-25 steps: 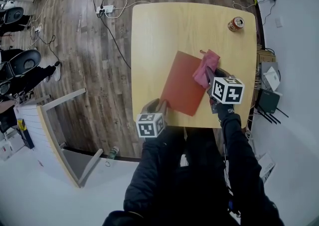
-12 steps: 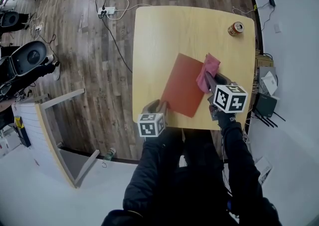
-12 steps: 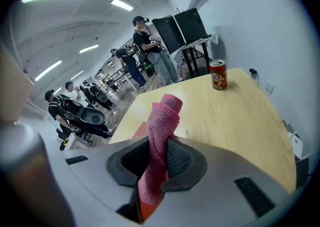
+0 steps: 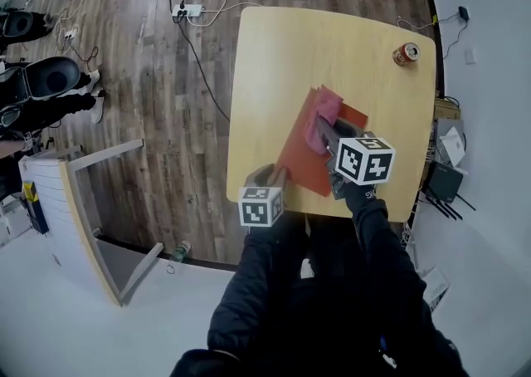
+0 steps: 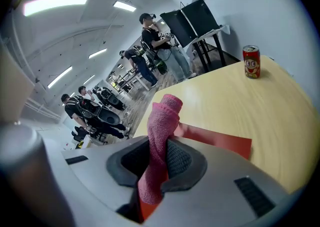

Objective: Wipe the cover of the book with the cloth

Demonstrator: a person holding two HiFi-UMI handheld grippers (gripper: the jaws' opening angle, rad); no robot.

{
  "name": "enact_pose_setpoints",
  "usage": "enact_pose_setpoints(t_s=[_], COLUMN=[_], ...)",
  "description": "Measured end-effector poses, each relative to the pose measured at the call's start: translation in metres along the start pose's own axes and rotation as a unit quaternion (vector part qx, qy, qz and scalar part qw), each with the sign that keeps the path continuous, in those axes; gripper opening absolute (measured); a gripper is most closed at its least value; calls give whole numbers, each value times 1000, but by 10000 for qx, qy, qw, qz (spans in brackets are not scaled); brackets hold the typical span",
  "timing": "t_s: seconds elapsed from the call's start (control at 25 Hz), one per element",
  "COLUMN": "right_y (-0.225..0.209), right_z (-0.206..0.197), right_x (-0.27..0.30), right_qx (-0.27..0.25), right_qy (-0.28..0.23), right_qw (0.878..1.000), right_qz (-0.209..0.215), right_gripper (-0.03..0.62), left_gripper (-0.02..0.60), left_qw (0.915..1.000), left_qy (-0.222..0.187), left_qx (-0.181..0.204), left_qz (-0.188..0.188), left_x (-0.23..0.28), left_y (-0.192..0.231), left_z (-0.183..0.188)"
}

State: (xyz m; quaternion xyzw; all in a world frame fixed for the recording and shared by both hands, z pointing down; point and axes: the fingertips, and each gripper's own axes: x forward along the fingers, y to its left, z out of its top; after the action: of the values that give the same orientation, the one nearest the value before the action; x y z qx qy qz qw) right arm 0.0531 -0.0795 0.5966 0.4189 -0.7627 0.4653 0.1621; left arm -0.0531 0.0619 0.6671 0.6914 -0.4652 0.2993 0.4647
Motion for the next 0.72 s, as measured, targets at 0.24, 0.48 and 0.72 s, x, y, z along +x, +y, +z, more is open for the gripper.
enact_pose_setpoints(t_s=[0.24,0.48,0.72], right_y=[16,10,-5], right_z=[-12,-26,-37], right_x=[28,42,38], right_qx=[43,98,87], right_qy=[173,371,476], right_qw=[9997,9993,9987], right_qz=[168,47,-137], right_gripper=[77,77,77], left_gripper=[133,133,133], left_qw=[10000,10000,10000], left_qy=[-22,-42,-30], left_qx=[12,24,38], left_qz=[-12,-22,-37], left_x=[2,0,1], left_y=[0,2,3], left_z=[-2,0,-1])
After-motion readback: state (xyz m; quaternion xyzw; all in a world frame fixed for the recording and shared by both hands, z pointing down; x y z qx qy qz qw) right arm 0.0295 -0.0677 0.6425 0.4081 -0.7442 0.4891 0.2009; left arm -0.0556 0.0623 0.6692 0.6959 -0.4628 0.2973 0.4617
